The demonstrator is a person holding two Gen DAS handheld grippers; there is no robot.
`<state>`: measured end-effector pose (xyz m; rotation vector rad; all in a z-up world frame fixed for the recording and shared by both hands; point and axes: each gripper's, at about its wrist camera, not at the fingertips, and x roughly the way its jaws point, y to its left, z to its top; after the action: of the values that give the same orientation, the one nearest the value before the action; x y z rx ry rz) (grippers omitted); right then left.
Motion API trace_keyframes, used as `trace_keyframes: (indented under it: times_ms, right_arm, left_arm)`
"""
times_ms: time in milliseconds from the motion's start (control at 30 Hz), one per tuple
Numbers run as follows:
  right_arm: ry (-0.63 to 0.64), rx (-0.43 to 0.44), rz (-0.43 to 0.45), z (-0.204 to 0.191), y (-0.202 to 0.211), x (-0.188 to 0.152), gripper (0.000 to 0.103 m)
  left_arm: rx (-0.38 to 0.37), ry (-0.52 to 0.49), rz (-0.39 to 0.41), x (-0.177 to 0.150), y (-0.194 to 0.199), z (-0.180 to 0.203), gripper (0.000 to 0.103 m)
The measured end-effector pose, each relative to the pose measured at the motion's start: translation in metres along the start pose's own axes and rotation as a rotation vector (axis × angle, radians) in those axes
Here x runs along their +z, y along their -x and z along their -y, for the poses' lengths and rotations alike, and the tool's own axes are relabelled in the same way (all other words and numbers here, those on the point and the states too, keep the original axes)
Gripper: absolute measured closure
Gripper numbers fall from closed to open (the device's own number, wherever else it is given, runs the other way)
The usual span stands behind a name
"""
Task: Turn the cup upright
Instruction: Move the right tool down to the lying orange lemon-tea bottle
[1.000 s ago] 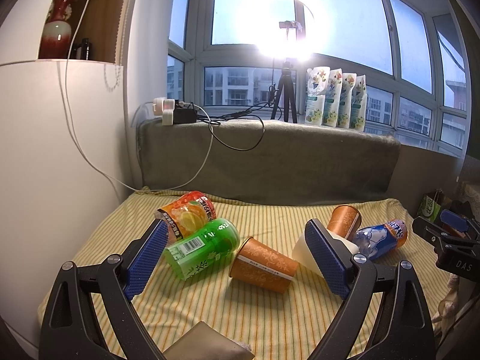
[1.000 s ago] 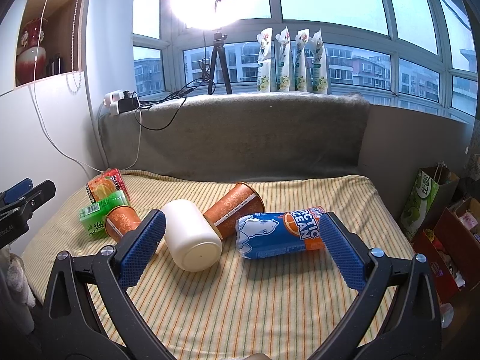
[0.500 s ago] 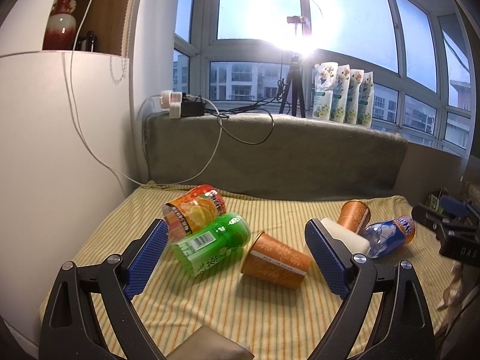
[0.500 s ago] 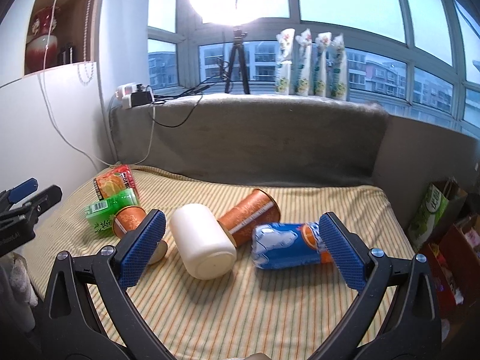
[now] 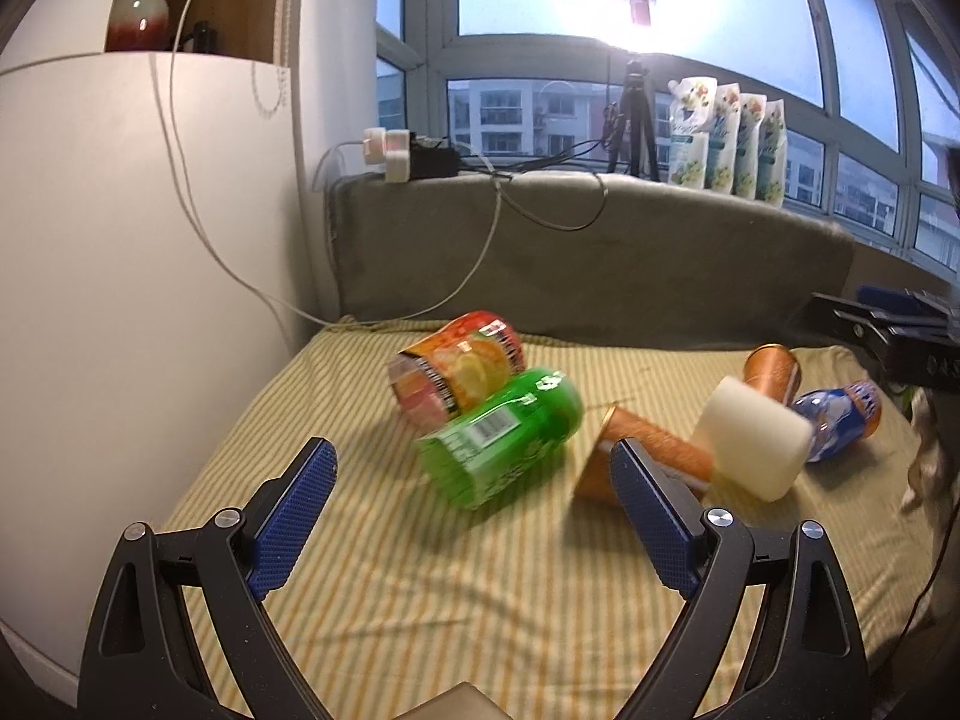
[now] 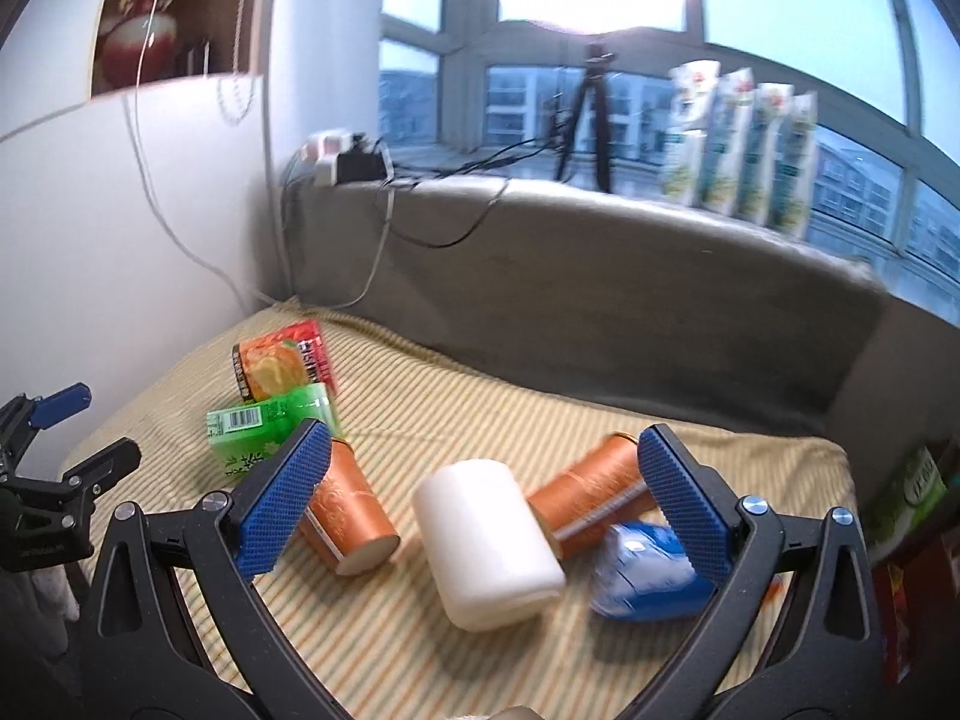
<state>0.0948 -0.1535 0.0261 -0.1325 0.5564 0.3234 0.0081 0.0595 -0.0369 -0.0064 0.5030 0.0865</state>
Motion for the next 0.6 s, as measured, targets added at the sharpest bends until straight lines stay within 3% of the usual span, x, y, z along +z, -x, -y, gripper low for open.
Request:
trace_keyframes:
  times_ms: [300,600]
  right_arm:
    - [0.190,0.148,-0.102,-0.045,-0.059,0.040,0.000]
    - [0.682,0.300,-0.160,-0.106,-0.123,0.073,0.000]
  left_arm:
    - [0.040,0.039,-0.047,-0.018,-0.006,-0.029,0.010]
    - [0.068,0.090,-0.084,-0.029,-0.006,-0.056,0.010]
